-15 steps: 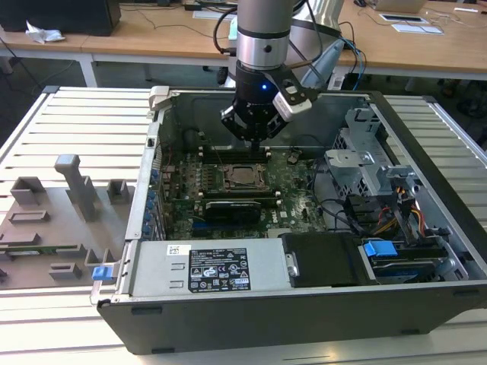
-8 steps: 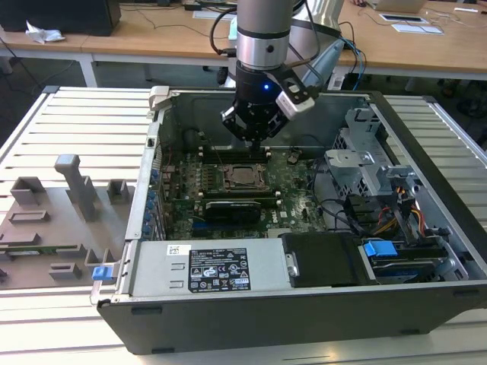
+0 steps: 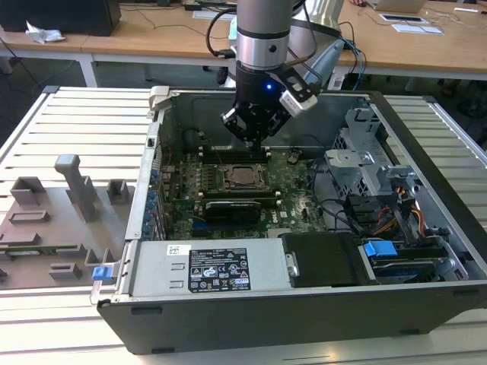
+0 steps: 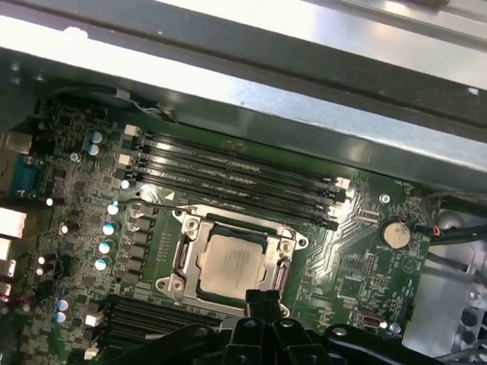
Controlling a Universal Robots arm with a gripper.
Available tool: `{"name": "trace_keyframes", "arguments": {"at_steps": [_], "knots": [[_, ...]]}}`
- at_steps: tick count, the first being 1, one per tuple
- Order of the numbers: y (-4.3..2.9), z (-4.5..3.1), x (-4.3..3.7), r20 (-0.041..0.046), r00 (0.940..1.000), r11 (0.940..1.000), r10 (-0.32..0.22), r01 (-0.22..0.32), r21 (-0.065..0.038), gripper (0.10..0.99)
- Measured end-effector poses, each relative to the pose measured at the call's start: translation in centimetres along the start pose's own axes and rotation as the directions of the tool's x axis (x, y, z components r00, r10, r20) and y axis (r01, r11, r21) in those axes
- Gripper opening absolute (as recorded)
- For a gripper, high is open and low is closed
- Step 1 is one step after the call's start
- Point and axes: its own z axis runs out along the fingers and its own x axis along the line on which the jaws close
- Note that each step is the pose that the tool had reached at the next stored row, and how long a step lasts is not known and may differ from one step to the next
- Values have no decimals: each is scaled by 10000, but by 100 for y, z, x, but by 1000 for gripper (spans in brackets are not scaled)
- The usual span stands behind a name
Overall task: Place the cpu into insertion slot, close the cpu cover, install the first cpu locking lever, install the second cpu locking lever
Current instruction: 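Install the first cpu locking lever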
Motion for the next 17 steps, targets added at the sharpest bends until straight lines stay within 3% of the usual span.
{"name": "trace_keyframes", "arguments": {"at_steps": [3, 9, 13, 17], "knots": [[0, 0, 0, 17, 9995, 9995, -327, 327, -9, 106], [0, 0, 0, 6, 9999, 9999, -123, 123, 1, 106], [0, 3, 0, -43, 9962, 9962, 866, -866, 32, 106], [0, 8, 0, -93, 9809, 9810, 1941, -1941, 70, 106]]}}
